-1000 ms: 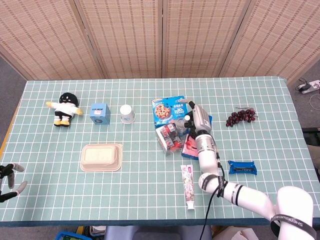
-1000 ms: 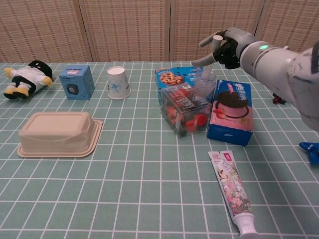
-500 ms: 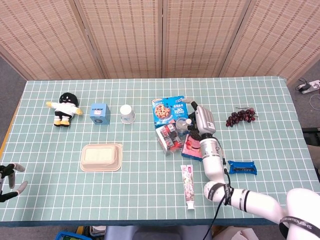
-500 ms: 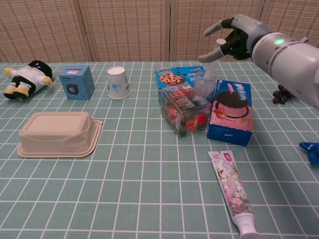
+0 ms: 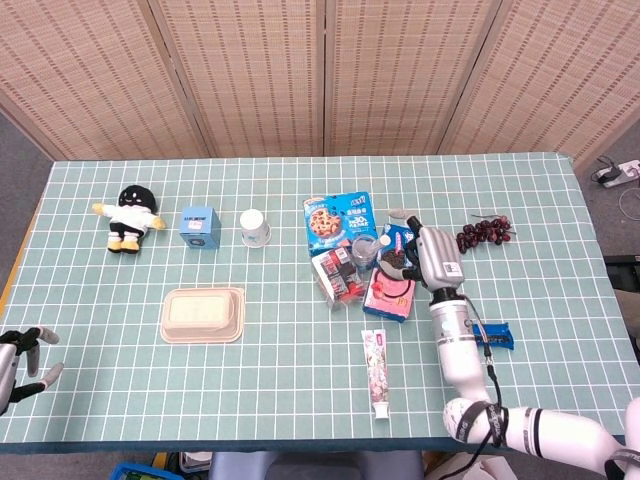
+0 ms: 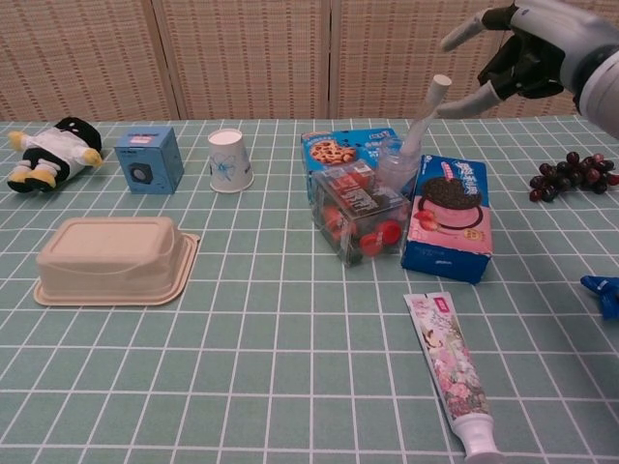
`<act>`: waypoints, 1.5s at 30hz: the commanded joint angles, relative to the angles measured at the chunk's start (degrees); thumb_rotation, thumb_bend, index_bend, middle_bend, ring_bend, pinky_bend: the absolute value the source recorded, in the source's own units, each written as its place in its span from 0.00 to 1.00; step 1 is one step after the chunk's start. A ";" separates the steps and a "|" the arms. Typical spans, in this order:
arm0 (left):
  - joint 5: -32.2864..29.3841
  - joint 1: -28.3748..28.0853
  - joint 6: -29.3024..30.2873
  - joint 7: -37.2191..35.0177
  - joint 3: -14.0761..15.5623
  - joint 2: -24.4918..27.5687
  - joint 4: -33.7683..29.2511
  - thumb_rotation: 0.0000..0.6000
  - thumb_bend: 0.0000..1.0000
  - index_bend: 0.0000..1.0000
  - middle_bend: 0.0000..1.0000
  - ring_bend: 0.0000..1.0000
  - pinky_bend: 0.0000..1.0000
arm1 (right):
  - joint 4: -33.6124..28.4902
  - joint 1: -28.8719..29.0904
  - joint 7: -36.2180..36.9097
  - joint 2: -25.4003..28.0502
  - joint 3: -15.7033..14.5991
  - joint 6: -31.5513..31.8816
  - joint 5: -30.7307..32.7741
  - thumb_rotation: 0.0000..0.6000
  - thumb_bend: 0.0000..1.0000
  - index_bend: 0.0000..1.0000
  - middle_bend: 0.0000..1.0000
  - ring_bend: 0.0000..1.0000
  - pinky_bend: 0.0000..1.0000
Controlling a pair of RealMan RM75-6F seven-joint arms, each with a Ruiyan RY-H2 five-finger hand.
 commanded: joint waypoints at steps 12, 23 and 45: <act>-1.02 -0.72 -1.44 1.58 -0.10 -0.84 0.18 1.00 0.24 0.55 0.74 0.48 0.71 | 1.67 -13.07 -5.40 2.82 -15.11 18.66 -24.78 1.00 0.16 0.23 0.99 1.00 1.00; -0.85 -1.26 -2.06 3.64 0.09 -2.09 0.44 1.00 0.24 0.55 0.74 0.48 0.71 | 3.85 -22.81 -6.10 5.99 -20.15 27.23 -31.99 1.00 0.16 0.29 0.75 0.77 1.00; -1.11 -1.90 -2.31 5.26 -0.09 -3.89 1.23 1.00 0.24 0.56 0.74 0.48 0.71 | 9.79 -34.16 -0.20 13.54 -19.01 28.33 -29.57 1.00 0.19 0.37 0.51 0.44 0.53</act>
